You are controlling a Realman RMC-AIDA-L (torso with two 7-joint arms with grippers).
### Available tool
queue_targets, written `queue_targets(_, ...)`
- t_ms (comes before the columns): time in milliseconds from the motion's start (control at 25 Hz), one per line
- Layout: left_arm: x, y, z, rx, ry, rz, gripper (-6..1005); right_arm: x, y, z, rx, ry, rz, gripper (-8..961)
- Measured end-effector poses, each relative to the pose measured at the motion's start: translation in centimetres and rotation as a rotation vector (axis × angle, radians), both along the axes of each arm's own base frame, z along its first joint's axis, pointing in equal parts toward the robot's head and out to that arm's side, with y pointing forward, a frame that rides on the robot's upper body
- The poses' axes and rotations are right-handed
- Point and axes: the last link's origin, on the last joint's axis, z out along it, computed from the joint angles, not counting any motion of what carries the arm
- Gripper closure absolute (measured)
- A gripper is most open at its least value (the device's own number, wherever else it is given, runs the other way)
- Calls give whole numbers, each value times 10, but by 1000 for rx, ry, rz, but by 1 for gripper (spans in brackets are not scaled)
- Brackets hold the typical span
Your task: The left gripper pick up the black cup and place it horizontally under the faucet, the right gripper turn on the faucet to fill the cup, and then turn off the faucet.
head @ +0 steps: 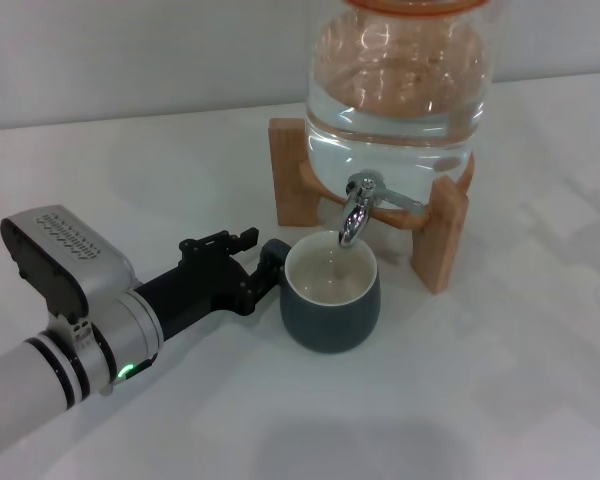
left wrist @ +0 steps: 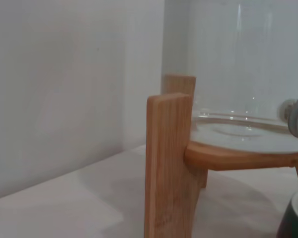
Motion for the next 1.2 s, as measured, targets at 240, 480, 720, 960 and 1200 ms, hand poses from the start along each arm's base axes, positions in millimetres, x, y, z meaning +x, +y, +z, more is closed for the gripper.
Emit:
queue_targets(240,1,-6,-1,-20,-13,-27,575,0,0,0,0,1,0,181)
queue_targets(480,-8,-15,3,-18,-40,-6,575,0,0,1,5,-1,1,181)
queue_targets(720,-27,-25,15,0,-87,36,575,2,-1,3,12,-4,-9,182)
queue_targets(960,-47,-37,43,64,-178,50,575,11,-7,10,-20,-21,-28,182)
queue_targets(1200,-74,-43,82,229,-286,148,575,11,-16,29,-181,-67,-4,182)
